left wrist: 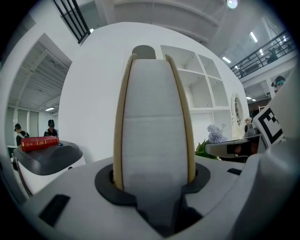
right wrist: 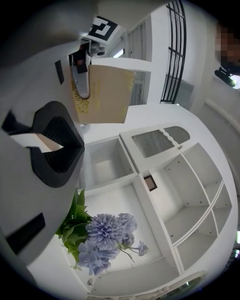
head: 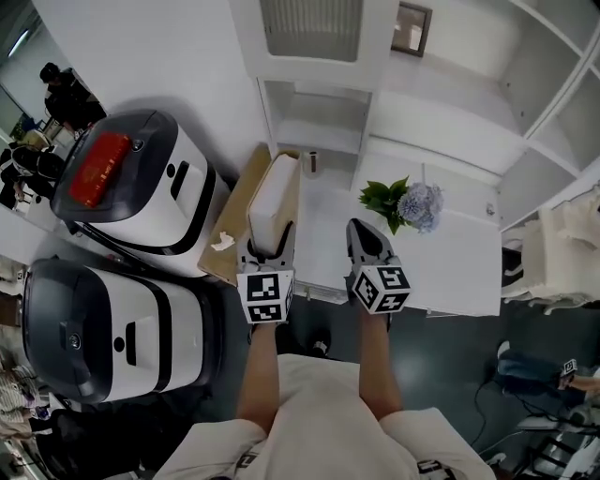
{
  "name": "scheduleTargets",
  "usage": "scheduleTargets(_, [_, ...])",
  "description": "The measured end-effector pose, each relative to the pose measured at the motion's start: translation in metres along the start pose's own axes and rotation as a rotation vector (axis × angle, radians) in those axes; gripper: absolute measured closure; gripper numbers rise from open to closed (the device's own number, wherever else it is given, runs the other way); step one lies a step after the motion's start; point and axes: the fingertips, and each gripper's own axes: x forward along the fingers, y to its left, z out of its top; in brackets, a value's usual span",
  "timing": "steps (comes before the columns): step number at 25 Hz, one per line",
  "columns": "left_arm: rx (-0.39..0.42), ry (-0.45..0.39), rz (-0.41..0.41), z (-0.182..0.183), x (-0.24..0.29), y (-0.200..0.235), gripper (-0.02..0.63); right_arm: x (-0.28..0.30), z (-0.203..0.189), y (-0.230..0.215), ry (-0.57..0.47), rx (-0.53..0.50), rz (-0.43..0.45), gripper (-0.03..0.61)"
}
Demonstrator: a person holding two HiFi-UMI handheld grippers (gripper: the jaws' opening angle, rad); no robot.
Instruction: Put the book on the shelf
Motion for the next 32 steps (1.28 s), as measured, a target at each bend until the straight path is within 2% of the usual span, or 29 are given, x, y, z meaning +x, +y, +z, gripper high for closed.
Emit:
scheduleTargets(15, [-0.043,-0.042,-0.075,0.021,0.090,0.004,0.385,0.057,0.038,-0.023,-0.025,-0.057,-0.046,0.554])
scheduleTargets(24, [-0.086,-0.046,-0.082,0.017,0.137,0.039,0.385,0.097,0.050,-0.023,-0.035,-0.076,-0.065,0.554])
scheduleTargets(32, [-0.091,-0.044,-0.118,0.017,0.171,0.049,0.385,0.129,0.048,-0.022,-0.022,-0.072,-0.082,0.554])
